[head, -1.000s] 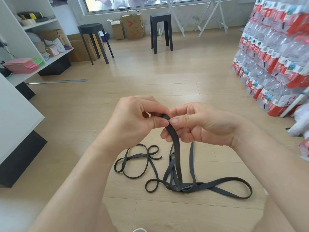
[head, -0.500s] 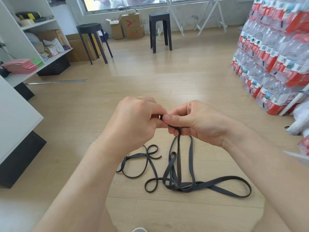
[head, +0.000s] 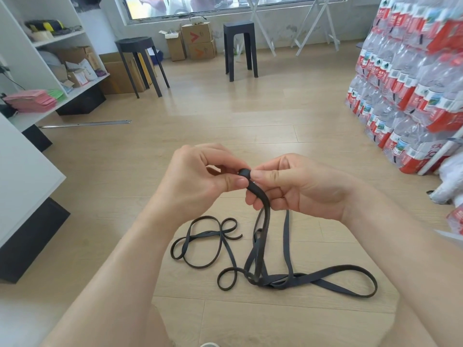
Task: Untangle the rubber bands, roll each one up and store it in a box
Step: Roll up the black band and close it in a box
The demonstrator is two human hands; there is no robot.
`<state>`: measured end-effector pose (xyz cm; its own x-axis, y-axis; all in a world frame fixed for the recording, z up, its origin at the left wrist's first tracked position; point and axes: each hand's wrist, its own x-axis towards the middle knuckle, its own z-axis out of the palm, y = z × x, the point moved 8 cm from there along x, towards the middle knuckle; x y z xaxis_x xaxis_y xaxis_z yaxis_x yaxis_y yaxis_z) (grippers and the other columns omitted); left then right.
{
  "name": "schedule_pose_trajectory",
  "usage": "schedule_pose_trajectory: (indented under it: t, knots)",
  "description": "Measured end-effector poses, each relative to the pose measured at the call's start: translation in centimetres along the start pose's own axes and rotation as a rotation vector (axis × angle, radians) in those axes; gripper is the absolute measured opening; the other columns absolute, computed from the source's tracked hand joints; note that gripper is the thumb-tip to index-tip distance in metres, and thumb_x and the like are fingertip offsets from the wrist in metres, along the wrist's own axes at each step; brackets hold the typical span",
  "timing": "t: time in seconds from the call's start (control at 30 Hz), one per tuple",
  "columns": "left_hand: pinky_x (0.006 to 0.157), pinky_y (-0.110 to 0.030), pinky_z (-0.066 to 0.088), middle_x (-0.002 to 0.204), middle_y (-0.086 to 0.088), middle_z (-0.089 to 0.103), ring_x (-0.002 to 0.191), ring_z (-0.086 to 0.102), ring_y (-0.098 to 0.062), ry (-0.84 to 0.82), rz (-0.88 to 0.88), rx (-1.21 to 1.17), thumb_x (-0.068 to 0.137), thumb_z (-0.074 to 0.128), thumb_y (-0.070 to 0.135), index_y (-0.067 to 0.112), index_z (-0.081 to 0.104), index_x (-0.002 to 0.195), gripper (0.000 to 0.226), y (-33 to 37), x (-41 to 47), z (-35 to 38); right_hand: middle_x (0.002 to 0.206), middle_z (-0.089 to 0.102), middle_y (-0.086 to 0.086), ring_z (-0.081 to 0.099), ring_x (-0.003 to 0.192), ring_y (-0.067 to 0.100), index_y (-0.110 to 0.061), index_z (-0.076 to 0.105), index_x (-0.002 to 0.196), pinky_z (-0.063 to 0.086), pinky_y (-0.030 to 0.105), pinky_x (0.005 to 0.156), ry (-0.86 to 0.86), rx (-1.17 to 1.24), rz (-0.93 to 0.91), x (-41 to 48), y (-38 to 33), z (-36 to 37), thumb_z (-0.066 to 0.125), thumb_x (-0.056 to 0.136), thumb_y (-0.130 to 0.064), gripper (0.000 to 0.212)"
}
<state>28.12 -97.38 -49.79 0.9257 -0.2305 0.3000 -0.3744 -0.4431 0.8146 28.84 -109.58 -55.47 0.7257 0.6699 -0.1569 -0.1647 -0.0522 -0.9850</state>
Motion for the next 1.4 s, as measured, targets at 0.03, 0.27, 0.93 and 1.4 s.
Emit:
schedule_pose_trajectory:
  t: [0.03,0.27,0.93,1.4]
  knots:
    - [0.075,-0.043,0.056,0.078,0.006,0.069,0.076,0.066,-0.013,0.011,0.007,0.043,0.066,0.08,0.002,0.027,0.074,0.073,0.027,0.0,0.0,-0.2,0.083,0.071,0.007,0.065,0.073,0.014,-0.015,0.075,0.089,0.046,0.02,0.063,0.013,-0.029,0.018,0.0,0.1,-0.1,0.066,0.083,-0.038,0.025]
    - [0.063,-0.013,0.044,0.072,0.012,0.064,0.07,0.057,-0.007,0.03,0.144,0.365,0.067,0.082,0.008,0.021,0.077,0.079,0.017,1.1,-0.2,0.4,0.065,0.061,0.002,0.052,0.058,0.01,-0.009,0.07,0.084,0.036,0.027,0.066,0.145,-0.094,0.05,0.4,0.5,-0.2,0.07,0.07,-0.047,0.041]
    - [0.073,-0.027,0.053,0.074,0.012,0.068,0.072,0.062,-0.003,0.018,0.051,0.211,0.07,0.08,0.008,0.026,0.077,0.082,0.022,0.2,-0.1,0.6,0.086,0.073,0.008,0.065,0.073,0.012,-0.013,0.073,0.089,0.046,0.018,0.061,0.041,-0.019,0.063,-0.2,0.4,-0.4,0.059,0.083,-0.043,0.033]
    - [0.073,-0.034,0.055,0.072,0.001,0.066,0.07,0.063,-0.014,-0.05,-0.011,0.128,0.065,0.083,0.005,0.023,0.073,0.076,0.023,-0.3,-0.1,1.6,0.073,0.068,0.005,0.06,0.07,0.011,-0.002,0.074,0.085,0.042,0.02,0.062,0.158,-0.15,-0.017,-0.2,0.2,-1.0,0.071,0.073,-0.035,0.035]
